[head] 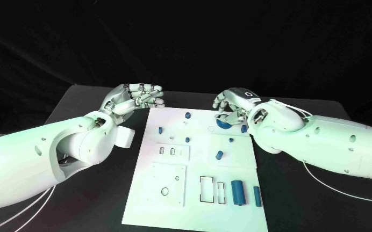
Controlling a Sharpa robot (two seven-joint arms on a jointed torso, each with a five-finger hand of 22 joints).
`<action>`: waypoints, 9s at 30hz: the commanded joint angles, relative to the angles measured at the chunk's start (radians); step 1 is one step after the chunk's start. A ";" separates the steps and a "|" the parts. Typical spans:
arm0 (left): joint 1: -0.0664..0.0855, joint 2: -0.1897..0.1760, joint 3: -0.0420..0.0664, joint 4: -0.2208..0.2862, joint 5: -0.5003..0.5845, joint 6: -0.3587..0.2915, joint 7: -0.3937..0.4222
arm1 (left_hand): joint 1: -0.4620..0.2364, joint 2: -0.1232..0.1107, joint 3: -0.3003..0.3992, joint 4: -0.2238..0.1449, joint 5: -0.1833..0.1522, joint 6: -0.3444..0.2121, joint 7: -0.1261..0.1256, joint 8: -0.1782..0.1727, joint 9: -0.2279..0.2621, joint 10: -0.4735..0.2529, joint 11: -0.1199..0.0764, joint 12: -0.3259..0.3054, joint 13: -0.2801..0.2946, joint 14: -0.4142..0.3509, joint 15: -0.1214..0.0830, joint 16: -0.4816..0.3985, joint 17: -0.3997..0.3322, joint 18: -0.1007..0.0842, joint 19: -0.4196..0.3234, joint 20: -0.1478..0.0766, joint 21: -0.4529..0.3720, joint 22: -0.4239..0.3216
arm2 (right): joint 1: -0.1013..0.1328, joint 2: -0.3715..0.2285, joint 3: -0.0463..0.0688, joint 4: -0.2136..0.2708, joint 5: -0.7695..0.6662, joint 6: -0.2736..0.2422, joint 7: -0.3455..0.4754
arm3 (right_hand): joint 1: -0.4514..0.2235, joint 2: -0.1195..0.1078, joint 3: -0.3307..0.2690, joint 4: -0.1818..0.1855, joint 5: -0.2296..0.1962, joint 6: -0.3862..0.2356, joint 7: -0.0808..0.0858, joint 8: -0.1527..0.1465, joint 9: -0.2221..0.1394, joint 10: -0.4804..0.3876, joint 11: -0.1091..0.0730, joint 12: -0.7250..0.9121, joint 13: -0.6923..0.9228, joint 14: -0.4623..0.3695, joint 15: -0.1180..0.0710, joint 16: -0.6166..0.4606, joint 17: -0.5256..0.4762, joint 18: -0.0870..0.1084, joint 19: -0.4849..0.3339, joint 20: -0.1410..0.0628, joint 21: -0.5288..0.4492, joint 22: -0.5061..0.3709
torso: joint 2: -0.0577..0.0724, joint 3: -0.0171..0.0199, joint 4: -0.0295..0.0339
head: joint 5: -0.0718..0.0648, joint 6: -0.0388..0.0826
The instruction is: Assemble the parts on the task board
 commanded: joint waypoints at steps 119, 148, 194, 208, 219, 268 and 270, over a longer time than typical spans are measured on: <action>0.000 0.028 0.000 -0.019 0.003 0.064 -0.018 | -0.005 0.006 0.011 -0.017 -0.004 -0.013 0.022 -0.011 -0.003 0.002 0.004 -0.017 0.001 0.002 0.001 -0.014 0.009 0.011 -0.005 0.000 0.010 0.000 | -0.058 0.265 -0.002 -0.086 -0.171 -0.033 -0.147 | 0.094 0.116 -0.280 0.138 0.023 0.025 -0.043 0.065 0.038 0.221 -0.043 1.310 1.313 0.091 -0.037 0.124 0.319 -0.052 0.125 -0.032 0.139 0.241 | 0.004 0.0049 0.0022 | -0.002 -0.002; 0.000 0.029 0.000 -0.025 0.001 0.066 -0.022 | -0.003 0.005 0.012 -0.021 -0.004 -0.013 0.022 -0.011 -0.003 0.002 0.004 -0.018 0.001 0.002 0.001 -0.015 0.010 0.011 -0.005 0.000 0.011 0.001 | -0.071 0.292 -0.004 -0.123 -0.167 -0.008 -0.147 | 0.053 0.085 -0.244 0.137 0.021 -0.028 -0.020 0.020 0.022 0.203 -0.024 1.283 1.291 0.089 -0.022 0.122 0.309 -0.048 0.114 -0.021 0.122 0.229 | 0.002 0.0051 0.0007 | 0.002 -0.007; 0.000 0.025 0.000 -0.023 0.001 0.074 -0.041 | -0.010 0.006 0.013 -0.024 -0.005 -0.017 0.025 -0.015 -0.005 -0.002 0.007 -0.023 0.001 -0.001 0.004 -0.021 0.013 0.010 -0.009 0.001 0.013 0.001 | -0.071 0.282 -0.006 -0.137 -0.072 0.081 -0.107 | -0.202 0.145 -0.330 0.140 0.022 -0.038 -0.010 -0.022 0.027 0.210 -0.010 1.298 1.305 0.093 -0.007 0.127 0.330 -0.051 0.126 -0.002 0.130 0.255 | 0.001 0.0052 0.0003 | 0.000 -0.013; 0.000 0.024 0.000 -0.026 0.001 0.074 -0.040 | -0.010 0.006 0.013 -0.024 -0.005 -0.017 0.025 -0.015 -0.005 -0.002 0.007 -0.023 0.001 -0.001 0.004 -0.021 0.013 0.010 -0.009 0.001 0.013 0.001 | -0.071 0.248 -0.007 -0.104 -0.084 0.058 -0.110 | -0.199 0.144 -0.328 0.140 0.022 -0.036 -0.011 -0.021 0.027 0.211 -0.011 1.299 1.306 0.093 -0.008 0.127 0.329 -0.051 0.125 -0.003 0.130 0.254 | 0.001 0.0062 0.0004 | 0.000 -0.010; 0.000 0.024 0.000 -0.040 0.000 0.074 -0.038 | -0.011 0.007 0.013 -0.024 -0.005 -0.018 0.026 -0.016 -0.005 -0.003 0.008 -0.023 0.001 -0.002 0.004 -0.022 0.014 0.010 -0.010 0.002 0.013 0.000 | -0.051 0.090 -0.005 0.017 0.038 -0.053 -0.038 | -0.137 0.117 -0.312 0.136 0.022 -0.032 -0.013 -0.028 0.028 0.202 -0.014 1.284 1.294 0.088 -0.011 0.122 0.308 -0.046 0.113 -0.007 0.111 0.240 | -0.005 0.0104 -0.0088 | 0.006 -0.003; -0.020 0.039 -0.013 -0.075 0.000 0.104 -0.027 | -0.012 0.008 0.014 -0.027 -0.004 -0.019 0.025 -0.017 -0.005 -0.005 0.008 -0.023 0.001 -0.004 0.005 -0.026 0.016 0.010 -0.013 0.003 0.013 0.000 | -0.098 -0.145 -0.006 -0.075 0.454 0.061 0.339 | 0.155 0.063 -0.306 0.136 0.131 -0.029 0.002 -0.073 0.030 0.125 -0.002 1.190 1.203 0.078 0.000 0.110 0.272 -0.024 0.047 0.004 0.002 0.171 | -0.019 0.0413 -0.0336 | -0.021 -0.019; -0.020 0.039 -0.013 -0.075 0.000 0.104 -0.027 | -0.012 0.008 0.014 -0.027 -0.004 -0.019 0.025 -0.017 -0.005 -0.005 0.008 -0.023 0.001 -0.004 0.005 -0.026 0.016 0.010 -0.013 0.003 0.013 0.000 | -0.100 -0.139 -0.006 -0.081 0.455 0.059 0.336 | 0.153 0.069 -0.301 0.136 0.125 -0.025 0.001 -0.072 0.031 0.127 -0.003 1.193 1.205 0.080 -0.001 0.112 0.276 -0.025 0.051 0.003 0.006 0.176 | -0.020 0.0409 -0.0333 | -0.020 -0.020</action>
